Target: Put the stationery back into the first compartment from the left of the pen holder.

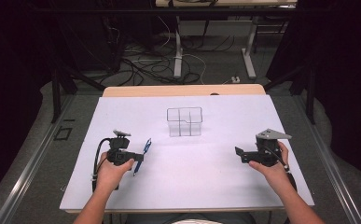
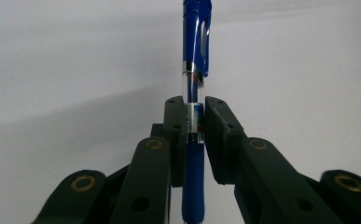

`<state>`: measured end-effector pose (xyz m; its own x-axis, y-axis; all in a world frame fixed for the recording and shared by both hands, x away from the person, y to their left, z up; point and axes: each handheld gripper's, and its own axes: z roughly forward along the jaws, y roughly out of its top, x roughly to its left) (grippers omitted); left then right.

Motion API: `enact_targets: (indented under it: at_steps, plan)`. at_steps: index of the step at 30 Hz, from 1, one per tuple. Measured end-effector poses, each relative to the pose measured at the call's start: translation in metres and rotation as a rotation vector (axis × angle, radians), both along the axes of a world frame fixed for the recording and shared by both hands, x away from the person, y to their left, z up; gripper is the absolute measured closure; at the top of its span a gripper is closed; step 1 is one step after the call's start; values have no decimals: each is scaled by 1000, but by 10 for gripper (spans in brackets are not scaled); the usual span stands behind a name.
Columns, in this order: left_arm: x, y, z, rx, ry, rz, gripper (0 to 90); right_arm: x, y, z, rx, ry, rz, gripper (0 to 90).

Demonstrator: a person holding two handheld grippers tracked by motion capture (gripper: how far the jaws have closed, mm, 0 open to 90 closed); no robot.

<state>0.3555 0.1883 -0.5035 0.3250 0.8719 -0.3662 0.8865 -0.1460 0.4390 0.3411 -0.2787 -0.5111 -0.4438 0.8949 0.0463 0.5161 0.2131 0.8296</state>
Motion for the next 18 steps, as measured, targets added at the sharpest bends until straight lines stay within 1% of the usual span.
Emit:
enact_targets:
  at_steps: [1, 4, 7, 8, 10, 12, 13, 15, 16, 17, 18]
  plan:
    - [-1, 0, 1, 5, -6, -14, 792, 0, 0, 0, -3, 0, 1, 36]
    - [-3, -3, 3, 13, -33, -30, 792, 0, 1, 0, -6, 5, 3, 41]
    - [-6, -8, 6, 43, -73, -60, 792, 0, 1, 0, -11, 0, 8, 43]
    - [-8, -10, 6, 59, -101, -76, 792, 0, 2, 0, -10, 0, 8, 44]
    - [-10, -14, 7, 81, -139, -86, 792, 0, 2, 0, -12, -1, 9, 44]
    - [-12, -17, 10, 106, -174, -118, 792, 0, 1, 0, -16, -3, 9, 45]
    - [-13, -20, 11, 121, -198, -123, 792, 0, 2, 0, -12, -1, 8, 45]
    - [-16, -23, 13, 150, -242, -151, 792, -1, 2, 0, -9, -1, 5, 46]
    - [-16, -25, 14, 175, -266, -170, 792, -1, 2, 0, -9, -1, 4, 46]
    - [-17, -28, 14, 188, -290, -187, 792, -1, 2, 0, -10, -2, 4, 46]
    - [-18, -31, 16, 223, -309, -220, 792, -1, 2, 0, -12, 0, 2, 46]
